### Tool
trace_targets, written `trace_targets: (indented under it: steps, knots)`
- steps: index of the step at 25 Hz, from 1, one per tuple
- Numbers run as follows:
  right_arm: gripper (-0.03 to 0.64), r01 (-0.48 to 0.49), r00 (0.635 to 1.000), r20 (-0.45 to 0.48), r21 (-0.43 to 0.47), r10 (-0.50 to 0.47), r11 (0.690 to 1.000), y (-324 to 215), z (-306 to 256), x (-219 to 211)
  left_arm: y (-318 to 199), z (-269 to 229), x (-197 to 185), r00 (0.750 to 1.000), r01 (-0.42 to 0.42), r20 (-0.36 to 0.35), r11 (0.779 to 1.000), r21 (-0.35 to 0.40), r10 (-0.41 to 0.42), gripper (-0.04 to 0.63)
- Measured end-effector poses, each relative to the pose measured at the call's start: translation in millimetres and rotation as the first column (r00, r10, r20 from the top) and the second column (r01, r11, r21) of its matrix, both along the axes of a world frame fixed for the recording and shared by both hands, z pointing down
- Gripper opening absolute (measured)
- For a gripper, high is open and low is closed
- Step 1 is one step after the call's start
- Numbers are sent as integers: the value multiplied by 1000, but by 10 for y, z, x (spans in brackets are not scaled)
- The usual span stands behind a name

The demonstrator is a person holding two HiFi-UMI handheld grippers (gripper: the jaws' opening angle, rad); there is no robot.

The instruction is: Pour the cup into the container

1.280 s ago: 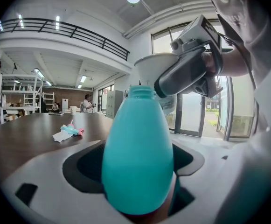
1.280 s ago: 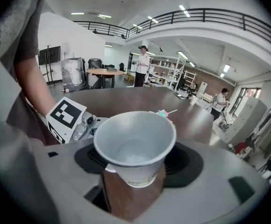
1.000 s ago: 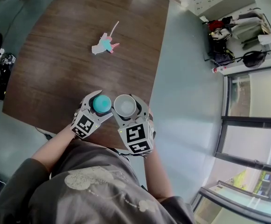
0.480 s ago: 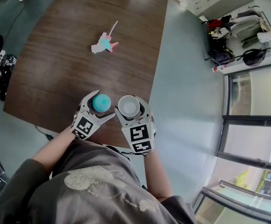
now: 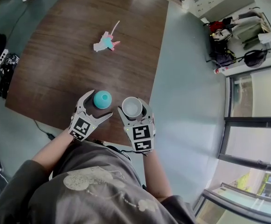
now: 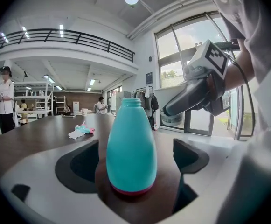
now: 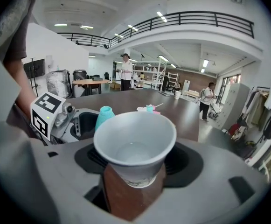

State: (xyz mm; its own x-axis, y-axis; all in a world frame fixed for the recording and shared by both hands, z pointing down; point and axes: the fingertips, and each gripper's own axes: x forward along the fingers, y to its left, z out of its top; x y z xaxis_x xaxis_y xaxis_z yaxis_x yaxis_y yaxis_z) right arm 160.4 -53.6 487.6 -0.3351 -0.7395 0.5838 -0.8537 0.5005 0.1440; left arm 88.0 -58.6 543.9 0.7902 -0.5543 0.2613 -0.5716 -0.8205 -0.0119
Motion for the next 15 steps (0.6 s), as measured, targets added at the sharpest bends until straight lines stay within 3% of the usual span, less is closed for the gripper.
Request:
trace_targets:
  steps: [5, 15]
  knots:
    - [307, -23, 998, 51, 50, 20, 998, 56, 62, 49, 153, -73, -248, 996, 69, -47, 997, -41, -70, 483]
    - [307, -94, 981, 180, 112, 73, 989, 43, 303, 122, 353, -294, -369, 988, 103, -114, 993, -52, -108, 480]
